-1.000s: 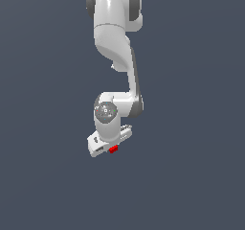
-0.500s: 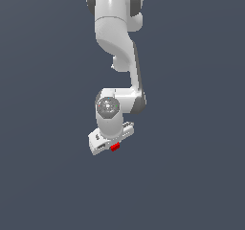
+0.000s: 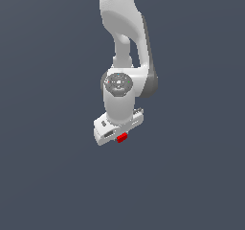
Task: Pick up the red cube and move it to a goal position.
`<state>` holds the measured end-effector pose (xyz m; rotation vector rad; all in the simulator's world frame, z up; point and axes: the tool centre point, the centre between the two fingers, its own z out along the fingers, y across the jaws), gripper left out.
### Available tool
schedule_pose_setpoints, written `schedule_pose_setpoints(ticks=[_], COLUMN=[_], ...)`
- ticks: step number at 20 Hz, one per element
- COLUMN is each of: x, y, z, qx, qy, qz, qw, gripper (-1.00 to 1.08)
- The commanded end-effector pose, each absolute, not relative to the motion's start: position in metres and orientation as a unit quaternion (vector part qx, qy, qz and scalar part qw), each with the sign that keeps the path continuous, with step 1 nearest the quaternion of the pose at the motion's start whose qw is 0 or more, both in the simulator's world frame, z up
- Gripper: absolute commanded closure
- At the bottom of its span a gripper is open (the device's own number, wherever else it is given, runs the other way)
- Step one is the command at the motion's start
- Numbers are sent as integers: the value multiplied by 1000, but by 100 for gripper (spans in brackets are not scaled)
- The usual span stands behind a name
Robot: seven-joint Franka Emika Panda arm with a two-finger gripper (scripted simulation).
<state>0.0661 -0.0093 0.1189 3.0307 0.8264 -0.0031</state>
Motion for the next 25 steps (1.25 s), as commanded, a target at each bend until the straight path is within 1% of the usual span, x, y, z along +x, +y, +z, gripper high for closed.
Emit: schedule_pose_setpoints(ticks=[1, 9, 14, 19, 25], x=[63, 55, 52, 51, 51], y=[3, 38, 55, 66, 70], z=[148, 235, 278, 303, 314], qx=[965, 965, 965, 965, 965], qy=[264, 264, 264, 263, 263], qz=[0, 0, 0, 0, 0], qw=[1, 1, 0, 0, 0], gripper=[108, 108, 108, 108, 108])
